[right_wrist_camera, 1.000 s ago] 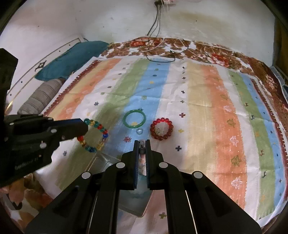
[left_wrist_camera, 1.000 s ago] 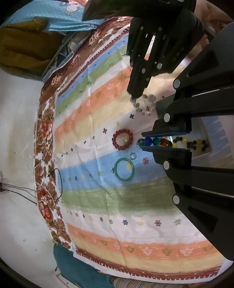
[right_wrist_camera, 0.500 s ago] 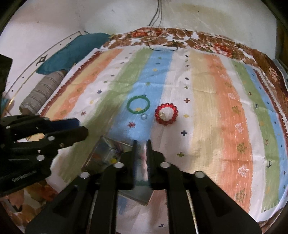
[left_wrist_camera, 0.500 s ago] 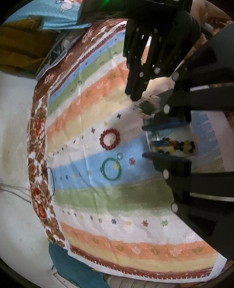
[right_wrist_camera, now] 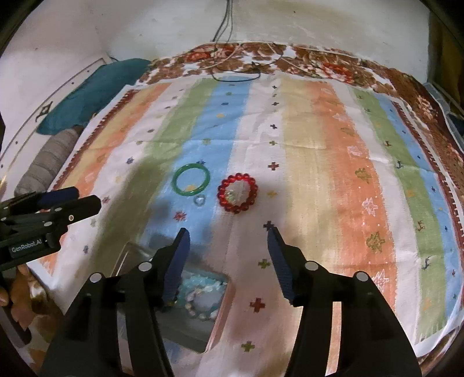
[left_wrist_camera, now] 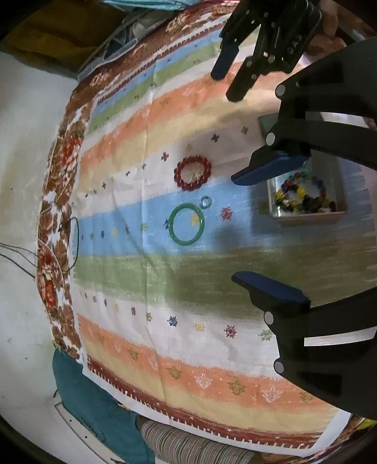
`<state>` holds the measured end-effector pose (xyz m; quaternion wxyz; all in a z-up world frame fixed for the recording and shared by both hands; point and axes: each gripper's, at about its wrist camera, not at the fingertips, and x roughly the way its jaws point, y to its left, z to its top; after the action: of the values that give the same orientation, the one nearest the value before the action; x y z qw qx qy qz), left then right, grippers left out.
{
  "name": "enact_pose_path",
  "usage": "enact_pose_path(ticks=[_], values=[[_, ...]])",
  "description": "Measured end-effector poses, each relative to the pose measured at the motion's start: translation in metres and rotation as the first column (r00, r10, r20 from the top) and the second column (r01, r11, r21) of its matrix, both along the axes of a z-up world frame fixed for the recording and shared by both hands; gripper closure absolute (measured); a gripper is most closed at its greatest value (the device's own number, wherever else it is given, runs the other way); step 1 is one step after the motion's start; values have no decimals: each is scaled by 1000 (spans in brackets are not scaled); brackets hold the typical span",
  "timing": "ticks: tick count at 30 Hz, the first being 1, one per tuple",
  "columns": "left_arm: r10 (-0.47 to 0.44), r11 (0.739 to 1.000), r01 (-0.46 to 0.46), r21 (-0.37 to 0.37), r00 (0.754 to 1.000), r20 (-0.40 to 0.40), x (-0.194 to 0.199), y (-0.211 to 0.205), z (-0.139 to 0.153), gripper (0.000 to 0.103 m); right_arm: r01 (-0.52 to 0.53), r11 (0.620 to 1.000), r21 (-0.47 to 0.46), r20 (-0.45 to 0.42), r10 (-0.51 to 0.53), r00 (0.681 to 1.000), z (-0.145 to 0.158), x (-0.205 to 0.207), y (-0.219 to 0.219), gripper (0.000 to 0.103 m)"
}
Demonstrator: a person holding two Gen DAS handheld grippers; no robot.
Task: Organize jewelry
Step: 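Open both tools above the metal tin to drop the bracelets, then move both tools toward the green jade bangle and red bead bracelet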
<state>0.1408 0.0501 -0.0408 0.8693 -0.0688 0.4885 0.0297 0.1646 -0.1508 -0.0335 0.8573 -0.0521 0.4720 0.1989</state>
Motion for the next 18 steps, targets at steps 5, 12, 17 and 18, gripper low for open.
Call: enact_pose_path(ticks=[5,12,17,18], values=[[-1,999,2,35,1000,-13,15,0,-9,34,18,1000,-9,-10,-18,1000,-5,15,-1,35],[31,998,-30,50,999,-20,35,12,-17,29,48,999,-24,-28,-49,998,-13,33,-2,27],[34,999,-33,41,999,-27,47,14,-22,29,60,998,-31,-44,-61,997,-19,45,-2,24],[33,999,-32,43,999,-28,49,14,-23,29,60,998,-33,-44,-61,997,-20,47,-2,24]])
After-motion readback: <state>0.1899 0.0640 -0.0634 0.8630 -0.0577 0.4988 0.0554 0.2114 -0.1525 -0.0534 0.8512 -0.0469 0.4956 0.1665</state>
